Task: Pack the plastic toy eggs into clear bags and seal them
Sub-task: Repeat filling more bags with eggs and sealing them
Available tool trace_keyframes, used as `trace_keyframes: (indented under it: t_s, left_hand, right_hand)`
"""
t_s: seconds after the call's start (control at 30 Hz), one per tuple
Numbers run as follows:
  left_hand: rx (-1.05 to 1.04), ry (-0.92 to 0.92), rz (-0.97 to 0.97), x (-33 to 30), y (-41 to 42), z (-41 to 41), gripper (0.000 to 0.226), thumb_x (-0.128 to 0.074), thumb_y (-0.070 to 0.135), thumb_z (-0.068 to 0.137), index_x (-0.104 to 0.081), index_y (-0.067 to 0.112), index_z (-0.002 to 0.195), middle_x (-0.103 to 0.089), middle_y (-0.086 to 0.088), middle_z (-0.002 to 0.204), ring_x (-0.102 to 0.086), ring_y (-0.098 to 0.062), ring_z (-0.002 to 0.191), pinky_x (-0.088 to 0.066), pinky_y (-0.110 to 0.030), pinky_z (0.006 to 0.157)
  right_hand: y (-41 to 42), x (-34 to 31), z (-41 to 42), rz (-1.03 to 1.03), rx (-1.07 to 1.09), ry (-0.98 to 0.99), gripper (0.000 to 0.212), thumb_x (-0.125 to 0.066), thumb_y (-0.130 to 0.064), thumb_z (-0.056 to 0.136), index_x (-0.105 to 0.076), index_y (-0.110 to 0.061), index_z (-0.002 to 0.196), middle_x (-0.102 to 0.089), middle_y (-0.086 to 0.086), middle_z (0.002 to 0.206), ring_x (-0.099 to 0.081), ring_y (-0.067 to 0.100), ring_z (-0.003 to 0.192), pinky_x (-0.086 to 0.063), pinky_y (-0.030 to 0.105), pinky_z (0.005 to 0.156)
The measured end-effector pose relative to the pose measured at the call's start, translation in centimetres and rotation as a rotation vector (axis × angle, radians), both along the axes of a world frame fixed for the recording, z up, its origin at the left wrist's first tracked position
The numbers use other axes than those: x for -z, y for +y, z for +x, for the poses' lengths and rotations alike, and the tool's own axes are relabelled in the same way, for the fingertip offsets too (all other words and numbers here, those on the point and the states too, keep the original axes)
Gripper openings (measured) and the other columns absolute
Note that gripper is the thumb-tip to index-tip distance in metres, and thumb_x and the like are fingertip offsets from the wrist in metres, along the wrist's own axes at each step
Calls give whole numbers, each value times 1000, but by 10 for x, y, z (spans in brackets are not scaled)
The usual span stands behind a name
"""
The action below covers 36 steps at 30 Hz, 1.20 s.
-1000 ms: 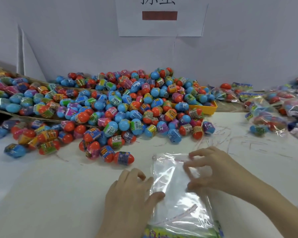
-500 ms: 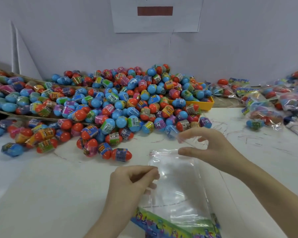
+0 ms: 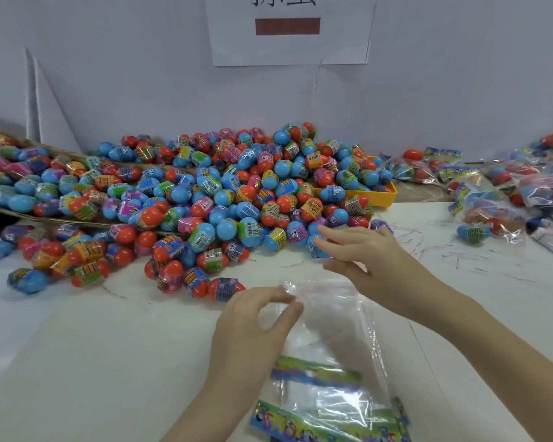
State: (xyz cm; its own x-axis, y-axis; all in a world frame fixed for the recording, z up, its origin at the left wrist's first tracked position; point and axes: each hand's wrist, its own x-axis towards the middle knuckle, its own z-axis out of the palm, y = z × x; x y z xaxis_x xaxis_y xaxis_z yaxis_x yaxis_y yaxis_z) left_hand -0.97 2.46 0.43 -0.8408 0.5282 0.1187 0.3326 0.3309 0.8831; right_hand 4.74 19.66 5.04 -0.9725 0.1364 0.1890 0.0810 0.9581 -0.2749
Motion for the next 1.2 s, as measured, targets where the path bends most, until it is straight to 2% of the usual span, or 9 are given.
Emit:
trace_keyframes:
  t_s: [0.1,0.23,0.37,0.5,0.63,0.8,1.0,1.1,1.2]
  left_hand:
    - [25,-57,96,-2,1,-4,14,-70,21,79,-68,30,69,-69,18,72,-60,7,75,-41,-4,69]
    - [56,-75,271,-32,0,-7,20,-69,41,69,-66,25,81,-70,18,80,-63,4,74,-46,-6,69]
    - [166,-1,237,-74,3,-19,40,-62,53,59,-65,33,93,-70,21,87,-62,10,82,-46,-5,72]
    - [287,-90,339,-95,3,-19,9,-65,25,70,-72,22,73,-72,7,66,-68,-5,58,-50,-12,54]
    - [188,-290,497,-89,-3,-13,15,-67,26,59,-75,19,69,-72,2,63,-68,-11,52,-48,-14,46]
    - [106,-377,542,-77,-7,-3,25,-74,30,42,-75,17,63,-70,-4,59,-66,-12,50,-47,-14,45]
    - [77,-411,547,-69,-10,-1,25,-76,31,37,-71,17,57,-66,-3,54,-64,-11,50,-49,-15,49]
    - [14,-271,542,-65,-12,3,25,-78,34,42,-69,19,60,-70,2,62,-65,-7,56,-49,-13,53]
    - [-225,347,368,-56,-13,3,19,-82,34,63,-66,23,64,-67,19,65,-62,0,63,-47,-8,59]
  right_hand:
    - [-6,-11,3,3,-37,249,30,-63,-21,82,-65,-19,112,-63,-2,118,-58,18,109,-37,41,93]
    - [-14,-47,9,-552,-60,423,23,-65,-29,67,-73,-17,85,-71,-11,76,-64,2,69,-49,13,69]
    - [-17,-74,7,-896,-90,306,24,-69,-32,53,-75,-19,73,-70,7,64,-61,22,52,-52,29,57]
    - [-15,-77,8,-999,-85,253,41,-71,-39,50,-74,-18,86,-73,2,72,-65,16,58,-53,22,62]
    - [-13,-61,20,-1136,-87,155,69,-78,-62,42,-71,-25,100,-73,2,91,-69,19,74,-52,36,80]
    - [-32,-40,26,-1262,-70,77,40,-82,-26,48,-75,-23,87,-73,9,80,-69,18,67,-54,20,65]
    - [-45,-34,23,-1391,65,298,39,-75,-26,45,-75,-16,83,-72,10,72,-67,17,60,-51,17,57]
    - [-51,-31,22,-1313,168,478,43,-74,-34,48,-71,-19,89,-73,1,78,-68,8,72,-49,13,60]
    - [-68,-27,29,-1275,195,574,64,-75,-65,43,-66,-26,93,-73,-7,87,-68,6,83,-51,15,66]
